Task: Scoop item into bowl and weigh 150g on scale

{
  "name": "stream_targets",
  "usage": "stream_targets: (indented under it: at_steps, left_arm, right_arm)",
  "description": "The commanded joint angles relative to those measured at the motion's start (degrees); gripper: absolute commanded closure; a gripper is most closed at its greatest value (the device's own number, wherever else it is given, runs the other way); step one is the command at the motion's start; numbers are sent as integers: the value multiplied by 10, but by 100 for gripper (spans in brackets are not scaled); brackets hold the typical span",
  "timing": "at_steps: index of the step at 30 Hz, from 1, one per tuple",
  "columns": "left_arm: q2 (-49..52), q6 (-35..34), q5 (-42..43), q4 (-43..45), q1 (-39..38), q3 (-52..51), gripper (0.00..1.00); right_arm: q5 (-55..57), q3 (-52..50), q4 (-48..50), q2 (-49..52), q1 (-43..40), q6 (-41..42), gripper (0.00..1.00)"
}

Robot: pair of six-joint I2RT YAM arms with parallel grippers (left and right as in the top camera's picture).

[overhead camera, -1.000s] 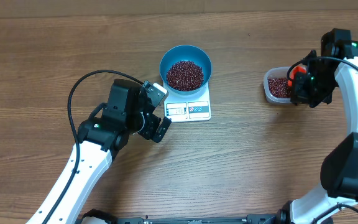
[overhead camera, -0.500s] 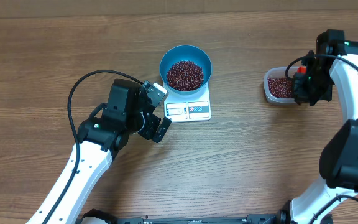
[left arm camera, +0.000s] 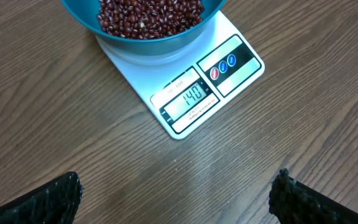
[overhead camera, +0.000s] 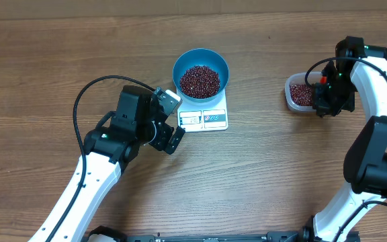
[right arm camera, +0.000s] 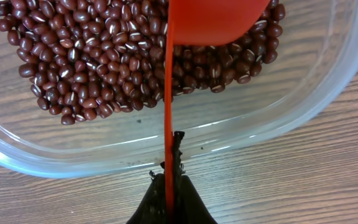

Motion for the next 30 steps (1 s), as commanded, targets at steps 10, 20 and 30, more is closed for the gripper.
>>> stream_targets:
  at_steps: [10,20,30]
  left_arm:
    - [3,-7,-3,1,2,-2,0]
    - [3,-7,-3,1,2,-2,0]
    - [3,-7,-3,1,2,-2,0]
  right_arm:
    - [-17,-4,-19,15,33,-51,96]
    - [-26,-3,-38,15,58,-71,96]
    - [-76,-2,-46,15,67,-84,96]
